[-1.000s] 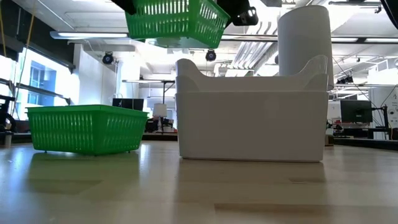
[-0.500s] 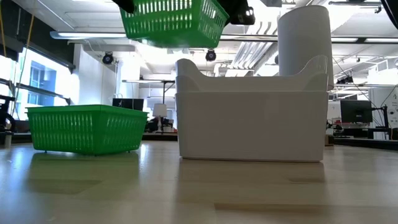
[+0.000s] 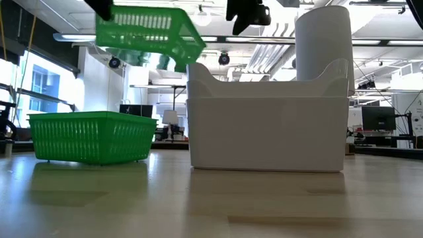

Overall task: Stack baskets by color
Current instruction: Stack the right green bin on the green bin, then stack the top black bin on the black bin

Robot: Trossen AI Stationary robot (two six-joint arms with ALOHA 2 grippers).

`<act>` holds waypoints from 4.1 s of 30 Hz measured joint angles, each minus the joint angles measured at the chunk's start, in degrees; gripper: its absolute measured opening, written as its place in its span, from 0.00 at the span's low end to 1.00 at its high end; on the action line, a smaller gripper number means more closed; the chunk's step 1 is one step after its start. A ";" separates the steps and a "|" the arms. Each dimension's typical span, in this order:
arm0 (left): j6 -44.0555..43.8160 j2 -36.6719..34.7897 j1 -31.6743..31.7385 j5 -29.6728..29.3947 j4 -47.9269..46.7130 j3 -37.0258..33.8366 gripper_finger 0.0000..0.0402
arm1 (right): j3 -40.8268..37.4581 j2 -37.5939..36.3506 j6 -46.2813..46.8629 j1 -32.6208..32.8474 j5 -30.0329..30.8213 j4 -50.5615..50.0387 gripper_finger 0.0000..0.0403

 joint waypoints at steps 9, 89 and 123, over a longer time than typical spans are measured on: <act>-5.79 -3.30 -5.18 -0.39 -1.25 -0.58 0.00 | -0.02 -2.76 -2.93 1.86 0.01 -1.02 0.36; -13.11 -17.97 -6.92 2.94 25.02 -39.12 0.07 | -0.02 -9.50 -1.51 5.01 4.82 -1.18 0.34; -9.50 -19.20 -2.30 7.82 24.93 -32.23 0.44 | -0.02 -6.03 -24.95 -3.07 10.56 -5.16 0.34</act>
